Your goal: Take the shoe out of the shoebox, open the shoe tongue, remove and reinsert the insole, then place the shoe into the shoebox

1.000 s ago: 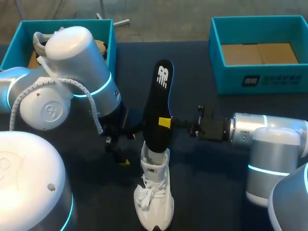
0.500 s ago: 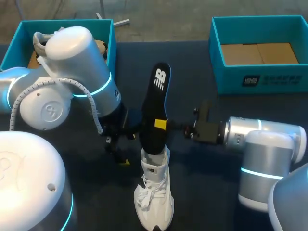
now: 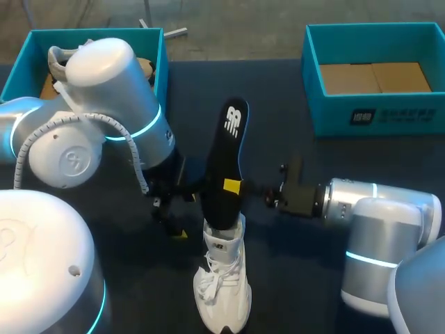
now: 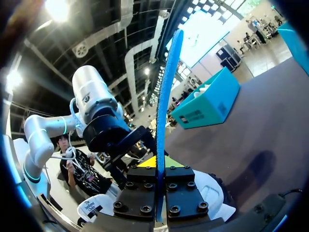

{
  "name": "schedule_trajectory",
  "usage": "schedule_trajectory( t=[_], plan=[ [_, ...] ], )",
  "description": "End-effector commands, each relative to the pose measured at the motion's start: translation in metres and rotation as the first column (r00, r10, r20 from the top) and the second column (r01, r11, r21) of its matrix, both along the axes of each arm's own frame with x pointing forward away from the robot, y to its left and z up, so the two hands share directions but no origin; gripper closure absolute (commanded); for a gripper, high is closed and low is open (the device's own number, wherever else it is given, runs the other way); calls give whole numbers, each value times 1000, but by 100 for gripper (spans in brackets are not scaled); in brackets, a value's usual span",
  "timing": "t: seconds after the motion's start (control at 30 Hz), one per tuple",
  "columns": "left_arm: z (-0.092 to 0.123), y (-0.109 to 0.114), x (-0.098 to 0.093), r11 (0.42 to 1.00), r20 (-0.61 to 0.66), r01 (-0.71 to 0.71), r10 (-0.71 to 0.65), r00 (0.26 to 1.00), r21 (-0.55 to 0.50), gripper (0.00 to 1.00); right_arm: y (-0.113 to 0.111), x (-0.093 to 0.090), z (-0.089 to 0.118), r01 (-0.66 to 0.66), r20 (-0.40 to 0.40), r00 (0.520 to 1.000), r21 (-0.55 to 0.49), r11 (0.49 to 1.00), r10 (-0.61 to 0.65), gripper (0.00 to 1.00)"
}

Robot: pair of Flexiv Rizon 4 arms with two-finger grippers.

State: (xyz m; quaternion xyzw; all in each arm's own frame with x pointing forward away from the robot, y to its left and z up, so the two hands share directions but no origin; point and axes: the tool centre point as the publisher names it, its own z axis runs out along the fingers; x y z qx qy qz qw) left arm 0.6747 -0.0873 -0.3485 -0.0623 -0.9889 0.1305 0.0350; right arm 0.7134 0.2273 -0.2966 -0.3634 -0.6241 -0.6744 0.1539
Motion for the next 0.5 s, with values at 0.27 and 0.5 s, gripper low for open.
schedule_trajectory(
  t=[0.27,0.5],
  plan=[
    [-1,-1,0,1000,1,-1,1,1000,2,0,-2,-7,-9,-1,10,1000,10,1000,1,100],
    [-1,-1,0,1000,1,-1,1,1000,2,0,-2,-6,-9,-10,14,1000,7,1000,10,100]
  ],
)
